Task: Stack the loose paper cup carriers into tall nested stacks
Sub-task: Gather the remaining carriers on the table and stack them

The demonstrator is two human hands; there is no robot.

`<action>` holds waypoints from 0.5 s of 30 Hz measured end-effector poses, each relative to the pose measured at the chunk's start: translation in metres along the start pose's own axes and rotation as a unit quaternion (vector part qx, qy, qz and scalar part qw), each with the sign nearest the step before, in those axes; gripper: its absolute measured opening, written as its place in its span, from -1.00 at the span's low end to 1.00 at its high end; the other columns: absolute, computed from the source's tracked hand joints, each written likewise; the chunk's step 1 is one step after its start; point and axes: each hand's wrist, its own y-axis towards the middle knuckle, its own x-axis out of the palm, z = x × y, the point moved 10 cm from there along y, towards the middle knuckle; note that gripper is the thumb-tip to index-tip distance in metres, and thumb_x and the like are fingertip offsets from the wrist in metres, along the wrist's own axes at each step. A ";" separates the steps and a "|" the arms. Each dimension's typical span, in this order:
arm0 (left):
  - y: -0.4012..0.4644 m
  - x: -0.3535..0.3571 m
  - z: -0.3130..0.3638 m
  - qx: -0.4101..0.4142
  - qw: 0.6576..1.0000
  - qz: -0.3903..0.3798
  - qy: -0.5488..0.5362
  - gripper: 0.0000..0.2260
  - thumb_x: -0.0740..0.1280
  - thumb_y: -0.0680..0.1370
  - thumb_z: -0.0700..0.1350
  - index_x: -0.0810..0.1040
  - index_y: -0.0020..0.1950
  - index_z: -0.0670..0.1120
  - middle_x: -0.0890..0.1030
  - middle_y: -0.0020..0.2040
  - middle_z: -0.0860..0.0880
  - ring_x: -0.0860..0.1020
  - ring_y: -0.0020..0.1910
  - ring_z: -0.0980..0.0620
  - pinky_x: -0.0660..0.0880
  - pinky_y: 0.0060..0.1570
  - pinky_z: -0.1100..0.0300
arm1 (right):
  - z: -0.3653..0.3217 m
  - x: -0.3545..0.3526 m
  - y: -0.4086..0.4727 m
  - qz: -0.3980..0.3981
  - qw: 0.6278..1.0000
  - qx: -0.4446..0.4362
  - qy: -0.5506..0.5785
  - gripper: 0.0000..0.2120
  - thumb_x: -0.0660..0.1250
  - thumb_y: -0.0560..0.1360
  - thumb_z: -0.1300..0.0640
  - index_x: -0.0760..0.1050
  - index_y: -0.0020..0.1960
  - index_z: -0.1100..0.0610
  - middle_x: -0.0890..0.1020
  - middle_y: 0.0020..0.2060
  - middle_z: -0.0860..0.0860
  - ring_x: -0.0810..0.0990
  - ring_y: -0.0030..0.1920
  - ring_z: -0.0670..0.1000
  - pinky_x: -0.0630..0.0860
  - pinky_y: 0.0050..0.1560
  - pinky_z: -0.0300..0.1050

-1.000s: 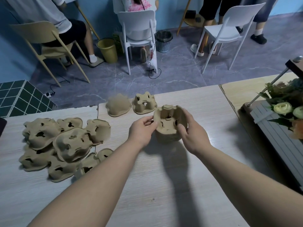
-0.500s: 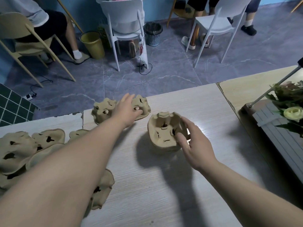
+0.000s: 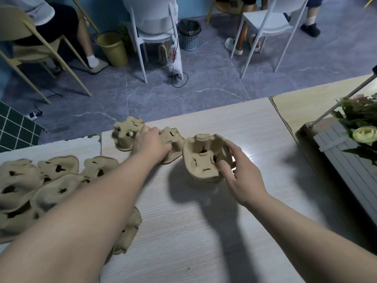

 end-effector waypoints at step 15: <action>-0.084 -0.038 -0.027 -0.198 0.773 -0.048 -0.600 -0.86 0.37 0.53 0.05 0.55 -0.17 0.02 0.57 -0.22 0.07 0.52 -0.14 0.05 0.37 -0.22 0.16 | -0.009 -0.002 -0.005 -0.026 1.000 0.003 0.005 -0.48 0.21 0.54 -0.02 0.12 0.42 -0.33 0.47 0.23 -0.26 0.57 -0.01 -0.08 0.51 0.01 -0.01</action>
